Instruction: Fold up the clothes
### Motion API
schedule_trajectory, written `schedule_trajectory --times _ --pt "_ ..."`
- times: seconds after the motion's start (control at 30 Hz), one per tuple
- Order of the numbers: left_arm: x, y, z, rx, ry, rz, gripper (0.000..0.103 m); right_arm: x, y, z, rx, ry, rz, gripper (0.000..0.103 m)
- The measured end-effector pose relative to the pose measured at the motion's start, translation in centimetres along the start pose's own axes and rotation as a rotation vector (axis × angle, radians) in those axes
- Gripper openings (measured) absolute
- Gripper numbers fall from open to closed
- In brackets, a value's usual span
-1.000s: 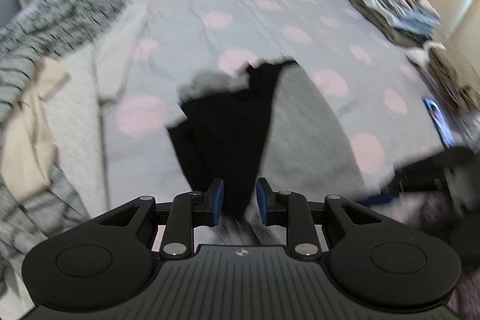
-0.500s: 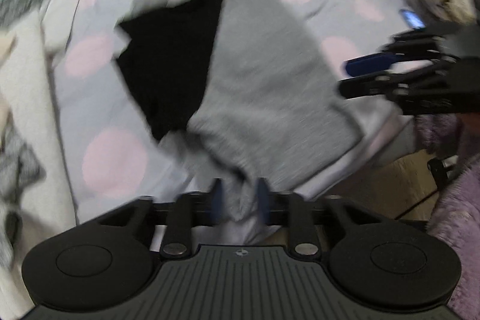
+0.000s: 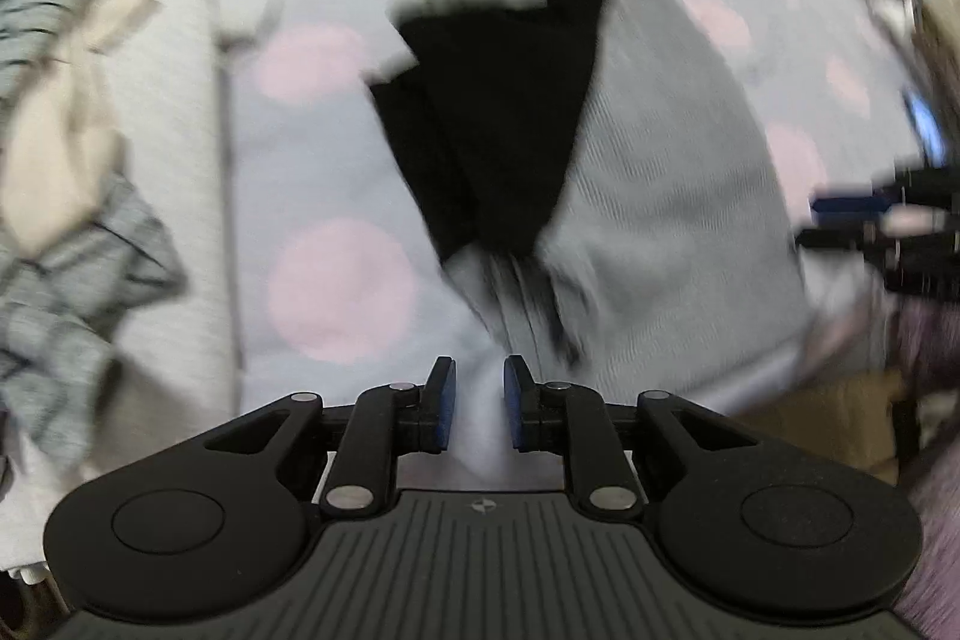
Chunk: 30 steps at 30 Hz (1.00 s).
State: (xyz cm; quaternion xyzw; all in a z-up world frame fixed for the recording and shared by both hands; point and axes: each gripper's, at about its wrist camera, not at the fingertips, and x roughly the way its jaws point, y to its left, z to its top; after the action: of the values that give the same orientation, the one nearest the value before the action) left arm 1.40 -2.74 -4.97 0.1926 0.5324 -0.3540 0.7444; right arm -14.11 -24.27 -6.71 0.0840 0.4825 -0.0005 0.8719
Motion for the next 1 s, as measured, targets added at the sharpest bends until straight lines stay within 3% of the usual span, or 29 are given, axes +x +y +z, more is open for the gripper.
schedule_trajectory --times 0.13,0.27,0.5,0.6,0.93,1.0 --pt "-1.4 0.1 2.0 -0.008 -0.136 -0.019 0.016 -0.6 0.3 1.6 -0.002 -0.064 -0.012 0.033" --pt "-1.1 -0.8 4.6 0.026 -0.197 -0.047 0.016 -0.4 1.0 4.0 -0.034 -0.099 -0.024 0.033" --pt "2.6 -2.3 8.1 0.106 -0.198 -0.032 0.016 2.4 0.7 7.9 -0.054 -0.112 0.014 0.031" --pt "4.2 -1.4 9.0 0.056 -0.192 -0.026 0.016 4.1 0.5 9.5 -0.057 -0.114 0.039 0.016" --pt "8.0 2.0 10.4 -0.081 -0.172 0.008 0.016 10.7 0.8 14.4 -0.072 -0.099 0.082 0.012" --pt "8.2 2.0 10.3 -0.069 -0.178 0.021 0.021 12.0 0.9 15.2 -0.065 -0.096 0.080 0.011"
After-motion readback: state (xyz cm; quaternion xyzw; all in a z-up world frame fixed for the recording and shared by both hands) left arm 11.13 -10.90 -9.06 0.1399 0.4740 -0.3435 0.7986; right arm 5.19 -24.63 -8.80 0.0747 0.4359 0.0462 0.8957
